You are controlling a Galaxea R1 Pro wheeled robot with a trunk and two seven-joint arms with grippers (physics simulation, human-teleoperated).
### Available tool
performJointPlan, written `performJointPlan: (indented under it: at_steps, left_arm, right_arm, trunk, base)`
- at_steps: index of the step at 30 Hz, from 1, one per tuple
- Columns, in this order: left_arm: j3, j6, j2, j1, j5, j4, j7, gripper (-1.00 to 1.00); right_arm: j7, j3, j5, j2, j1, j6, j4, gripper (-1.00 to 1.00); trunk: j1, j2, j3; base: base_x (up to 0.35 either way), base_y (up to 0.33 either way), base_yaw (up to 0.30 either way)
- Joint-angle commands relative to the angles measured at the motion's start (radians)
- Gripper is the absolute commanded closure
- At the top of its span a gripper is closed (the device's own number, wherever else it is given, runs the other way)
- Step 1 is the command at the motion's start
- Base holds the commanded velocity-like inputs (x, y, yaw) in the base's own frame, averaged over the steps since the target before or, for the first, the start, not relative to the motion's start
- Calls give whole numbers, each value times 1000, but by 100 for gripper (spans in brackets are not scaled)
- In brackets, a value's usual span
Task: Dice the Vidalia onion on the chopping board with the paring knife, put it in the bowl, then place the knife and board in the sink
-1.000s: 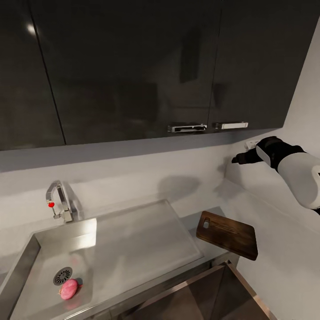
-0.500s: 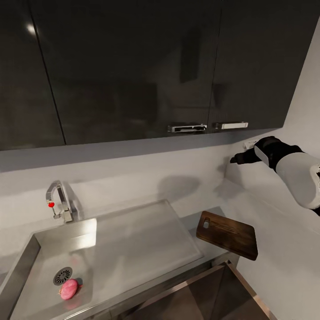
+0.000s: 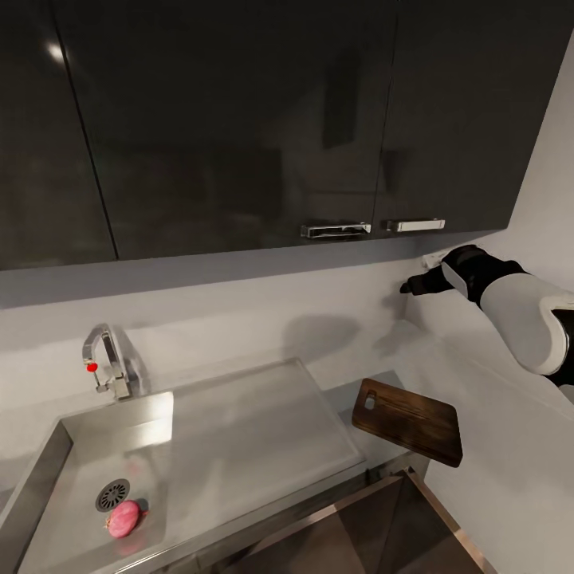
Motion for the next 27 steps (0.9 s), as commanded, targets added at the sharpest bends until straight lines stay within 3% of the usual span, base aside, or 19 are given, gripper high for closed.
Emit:
performJointPlan:
  at_steps: [1,18,19,20,22,23,27]
  left_arm:
    - [2,-5,0,0,5,2,-2,-100]
    - [2,-5,0,0,5,2,-2,-100]
    - [2,-5,-3,0,6,2,-1,-100]
    - [3,-6,-3,0,6,2,0,-100]
    - [3,-6,-4,1,6,2,1,-100]
    - [3,-6,-4,1,6,2,2,-100]
    - [3,-7,-4,1,6,2,2,-100]
  right_arm:
    - [8,-2,11,0,0,4,-2,-100]
    - [8,-2,11,0,0,4,-2,-100]
    - [16,-2,20,12,6,4,-2,-100]
    - [154,-3,153,29,52,-50,-2,-100]
    - [283,-3,269,44,92,-104,-3,-100]
    - [339,-3,313,49,107,-128,-3,-100]
    - [456,-4,377,56,128,-170,-4,-100]
  trunk:
    - [0,0,0]
    - [0,0,0]
    - [0,0,0]
    - [0,0,0]
    - [0,0,0]
    - [0,0,0]
    - [0,0,0]
  base:
    - [0,0,0]
    - [0,0,0]
    - [0,0,0]
    - [0,0,0]
    - [0,0,0]
    - [0,0,0]
    - [0,0,0]
